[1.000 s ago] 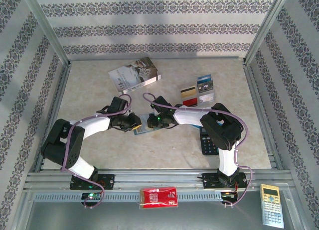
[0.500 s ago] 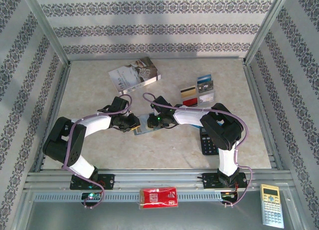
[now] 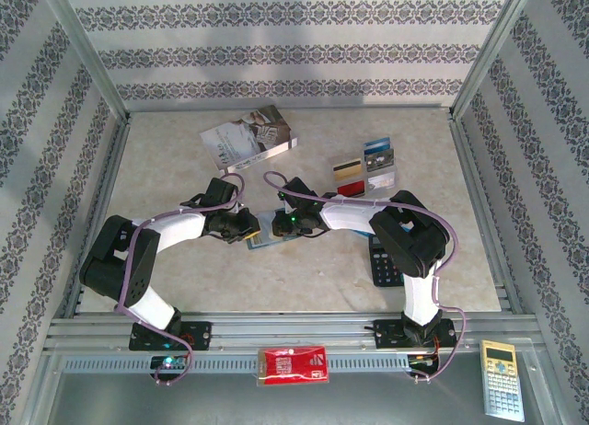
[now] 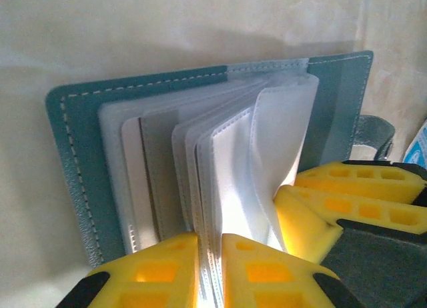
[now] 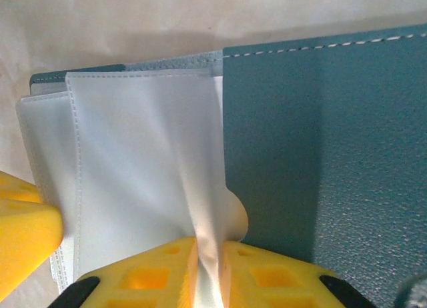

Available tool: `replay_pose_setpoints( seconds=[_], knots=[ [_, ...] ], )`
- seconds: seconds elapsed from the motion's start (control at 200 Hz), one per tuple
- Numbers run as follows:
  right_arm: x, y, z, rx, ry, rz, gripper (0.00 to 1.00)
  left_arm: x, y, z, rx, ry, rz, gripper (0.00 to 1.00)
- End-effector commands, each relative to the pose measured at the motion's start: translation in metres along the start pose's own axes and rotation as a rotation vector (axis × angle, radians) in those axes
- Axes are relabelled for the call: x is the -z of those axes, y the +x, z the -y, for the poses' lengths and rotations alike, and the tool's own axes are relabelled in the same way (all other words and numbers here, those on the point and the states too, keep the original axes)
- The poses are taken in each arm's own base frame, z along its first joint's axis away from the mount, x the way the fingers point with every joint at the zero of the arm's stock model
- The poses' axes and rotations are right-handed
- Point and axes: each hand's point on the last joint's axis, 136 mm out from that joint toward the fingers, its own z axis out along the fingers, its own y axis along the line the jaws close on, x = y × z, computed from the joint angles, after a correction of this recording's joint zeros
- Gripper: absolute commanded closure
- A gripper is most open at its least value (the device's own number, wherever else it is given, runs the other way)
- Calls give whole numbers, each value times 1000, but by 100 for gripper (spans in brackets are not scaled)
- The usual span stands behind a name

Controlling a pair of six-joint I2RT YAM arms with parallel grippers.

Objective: Take the credit cards out of the card holder

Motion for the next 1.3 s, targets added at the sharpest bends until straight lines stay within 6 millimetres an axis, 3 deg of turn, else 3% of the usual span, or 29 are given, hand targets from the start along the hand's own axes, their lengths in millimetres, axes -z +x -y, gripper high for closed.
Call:
replay_pose_setpoints(
  seconds=[0.0,0.275,0.505,0.61,0.844,1.294],
  knots=[
    [-27,31,39,-29,139,-79,78,0,-1,21,-25,99,-13,84],
    [-24,29,37,-26,128,-67,78,9,-2,27,-50,112,2,87],
    [-26,29,38,-30,134,-70,78,17,2,-3,-53,-58,20,83],
    [-27,31,39,-31,136,-76,78,19,2,9,-60,0,21,87],
    [-27,30,39,-30,135,-72,78,11,2,18,-46,63,0,89],
    [-26,31,40,-30,138,-72,78,-1,6,-9,-19,-43,-27,81]
  ],
)
